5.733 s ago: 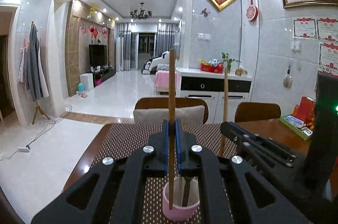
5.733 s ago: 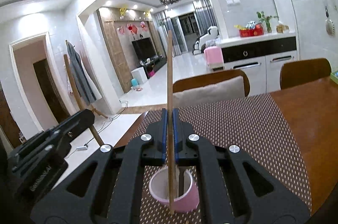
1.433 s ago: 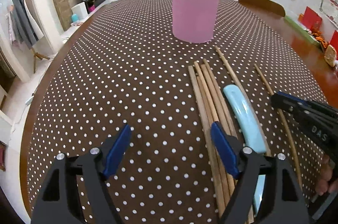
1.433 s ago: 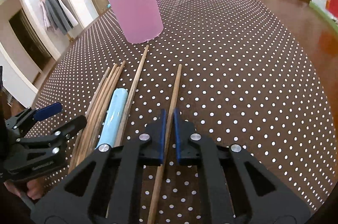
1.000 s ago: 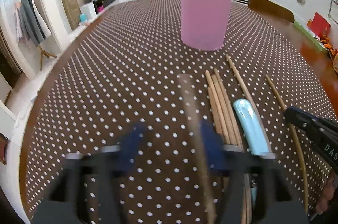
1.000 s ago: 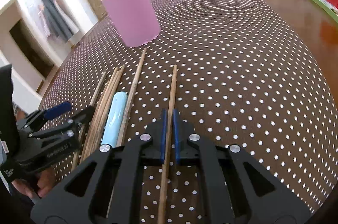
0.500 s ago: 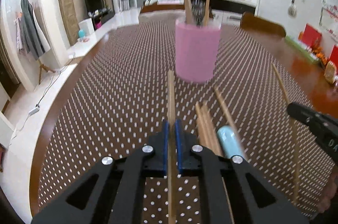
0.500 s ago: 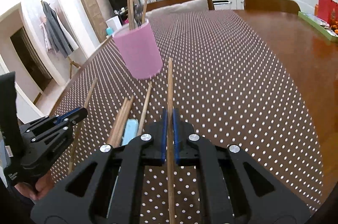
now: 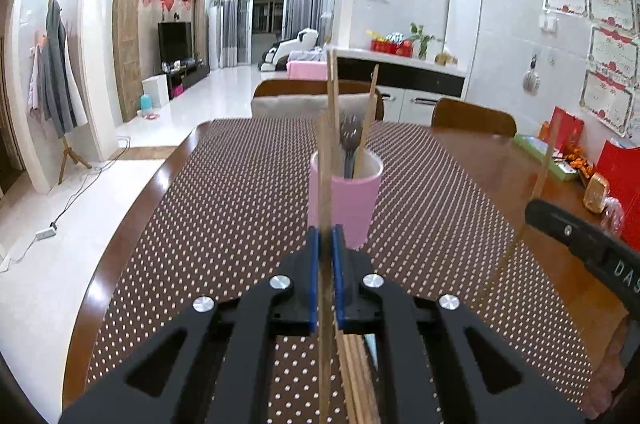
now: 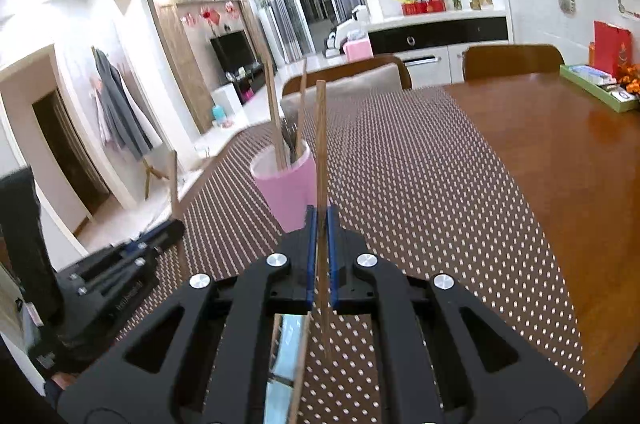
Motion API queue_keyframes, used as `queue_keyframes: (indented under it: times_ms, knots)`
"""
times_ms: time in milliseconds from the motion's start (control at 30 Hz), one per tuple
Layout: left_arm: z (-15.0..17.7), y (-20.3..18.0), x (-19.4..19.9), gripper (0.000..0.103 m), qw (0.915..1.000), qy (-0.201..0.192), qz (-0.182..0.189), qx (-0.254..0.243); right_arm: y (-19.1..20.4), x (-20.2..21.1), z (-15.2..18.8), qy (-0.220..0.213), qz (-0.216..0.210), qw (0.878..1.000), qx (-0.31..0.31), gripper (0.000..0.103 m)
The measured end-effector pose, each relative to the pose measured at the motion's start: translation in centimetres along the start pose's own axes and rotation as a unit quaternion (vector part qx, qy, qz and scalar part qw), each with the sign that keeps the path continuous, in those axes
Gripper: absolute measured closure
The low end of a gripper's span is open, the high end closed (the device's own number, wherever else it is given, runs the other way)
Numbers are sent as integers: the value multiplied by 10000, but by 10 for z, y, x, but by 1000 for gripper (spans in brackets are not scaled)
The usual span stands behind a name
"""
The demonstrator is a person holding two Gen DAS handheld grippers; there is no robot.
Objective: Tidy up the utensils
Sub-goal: 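Grasp a chopstick with the left tool while the right tool lifts its chopstick, then lower both chopsticks into the pink cup and open both tools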
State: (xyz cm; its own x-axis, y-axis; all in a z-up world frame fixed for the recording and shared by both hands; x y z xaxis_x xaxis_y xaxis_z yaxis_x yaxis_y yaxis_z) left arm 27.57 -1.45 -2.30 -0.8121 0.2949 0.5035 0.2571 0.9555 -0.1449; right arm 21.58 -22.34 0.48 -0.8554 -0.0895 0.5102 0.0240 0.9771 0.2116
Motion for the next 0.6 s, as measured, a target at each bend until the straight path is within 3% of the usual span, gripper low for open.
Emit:
queue_keyframes:
  times_ms: [367, 600]
  knots:
    - [-50, -8, 11, 97, 9973, -721, 99, 93, 28, 11, -59, -543, -34, 9984, 125, 98]
    - [-100, -4, 10, 97, 9921, -1204, 129, 341, 40, 6, -99, -854, 1, 9962, 186, 98]
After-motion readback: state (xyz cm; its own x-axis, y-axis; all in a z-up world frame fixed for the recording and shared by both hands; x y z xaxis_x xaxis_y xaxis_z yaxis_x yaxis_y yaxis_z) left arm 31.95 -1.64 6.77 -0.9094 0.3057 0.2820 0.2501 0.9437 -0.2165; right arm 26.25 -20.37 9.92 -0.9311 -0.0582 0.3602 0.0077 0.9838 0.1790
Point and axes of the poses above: each gripper's, at about its wrist camera, not at the fingertips, and x roughly against the way its jaws point, y to its left, z to its underside, the point moved 1 cm from there along -x, roughly the way its jaws point, and after that the axes turned 9 degrees about z, right-handed, at the moved point
